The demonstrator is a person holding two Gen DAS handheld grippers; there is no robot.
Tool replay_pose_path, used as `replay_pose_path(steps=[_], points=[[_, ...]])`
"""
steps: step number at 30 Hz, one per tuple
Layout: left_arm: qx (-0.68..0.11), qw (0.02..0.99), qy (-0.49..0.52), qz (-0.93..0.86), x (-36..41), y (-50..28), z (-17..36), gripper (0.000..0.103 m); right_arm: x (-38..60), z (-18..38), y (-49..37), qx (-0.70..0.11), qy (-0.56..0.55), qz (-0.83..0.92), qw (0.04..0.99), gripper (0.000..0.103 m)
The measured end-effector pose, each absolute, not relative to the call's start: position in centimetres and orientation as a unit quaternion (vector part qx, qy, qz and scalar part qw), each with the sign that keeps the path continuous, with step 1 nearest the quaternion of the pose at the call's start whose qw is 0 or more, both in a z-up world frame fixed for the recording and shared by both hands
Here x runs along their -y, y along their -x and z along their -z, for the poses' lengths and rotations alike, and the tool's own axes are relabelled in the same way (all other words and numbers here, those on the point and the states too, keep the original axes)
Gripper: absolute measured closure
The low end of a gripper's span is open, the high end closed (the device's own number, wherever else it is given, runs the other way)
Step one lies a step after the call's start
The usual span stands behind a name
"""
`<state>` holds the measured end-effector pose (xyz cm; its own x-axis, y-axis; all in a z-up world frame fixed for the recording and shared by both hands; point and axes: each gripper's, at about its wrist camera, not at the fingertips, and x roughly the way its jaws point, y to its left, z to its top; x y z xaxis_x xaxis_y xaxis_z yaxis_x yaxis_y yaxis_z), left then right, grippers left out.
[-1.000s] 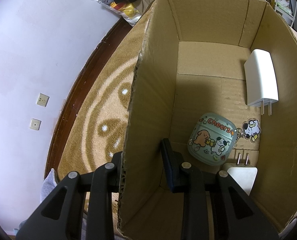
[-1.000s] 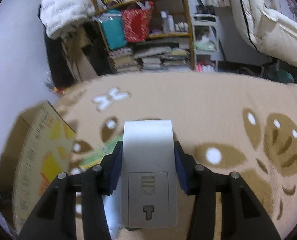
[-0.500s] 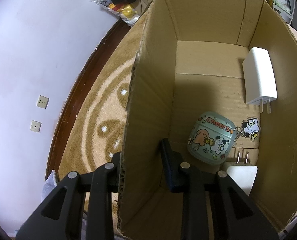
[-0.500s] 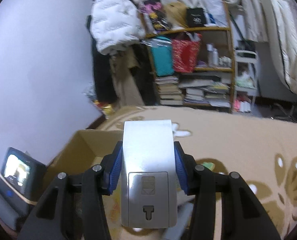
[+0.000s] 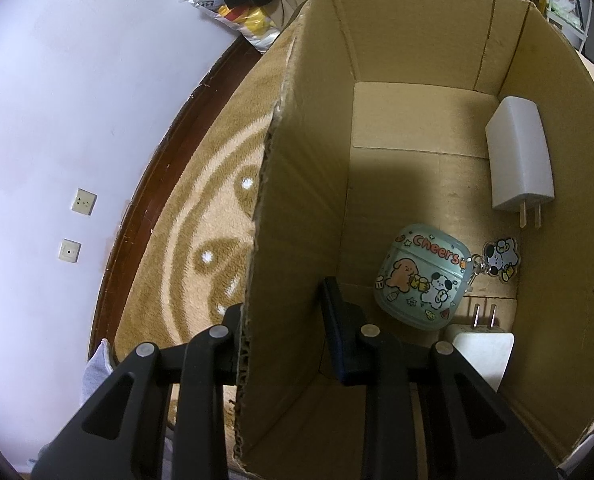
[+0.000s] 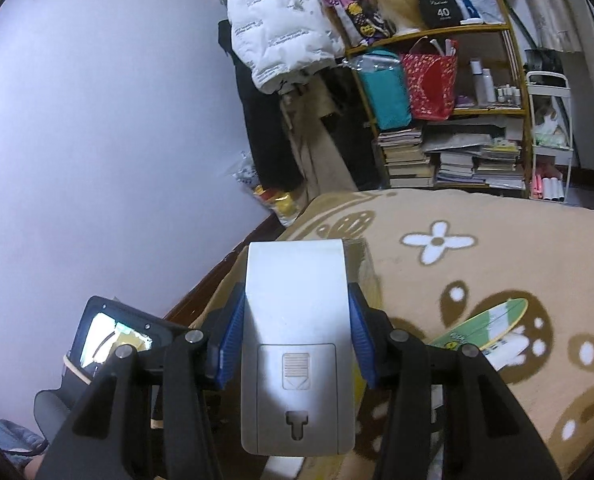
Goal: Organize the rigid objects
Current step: 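Carry the white remote over the box and open the right gripper, then move the right gripper back toward the yellow key tag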
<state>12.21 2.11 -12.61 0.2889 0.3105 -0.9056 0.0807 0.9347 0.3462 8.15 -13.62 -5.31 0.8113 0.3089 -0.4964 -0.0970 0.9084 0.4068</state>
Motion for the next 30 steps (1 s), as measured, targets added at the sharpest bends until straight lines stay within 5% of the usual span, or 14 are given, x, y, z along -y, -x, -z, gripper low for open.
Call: replay_pose_path(steps=[30], points=[[-0.596, 0.788, -0.138, -0.073, -2.8, -12.7, 12.2, 0.078, 13.1, 7.5, -8.1, -0.314, -0.216, -0.126, 0.916, 0.044]])
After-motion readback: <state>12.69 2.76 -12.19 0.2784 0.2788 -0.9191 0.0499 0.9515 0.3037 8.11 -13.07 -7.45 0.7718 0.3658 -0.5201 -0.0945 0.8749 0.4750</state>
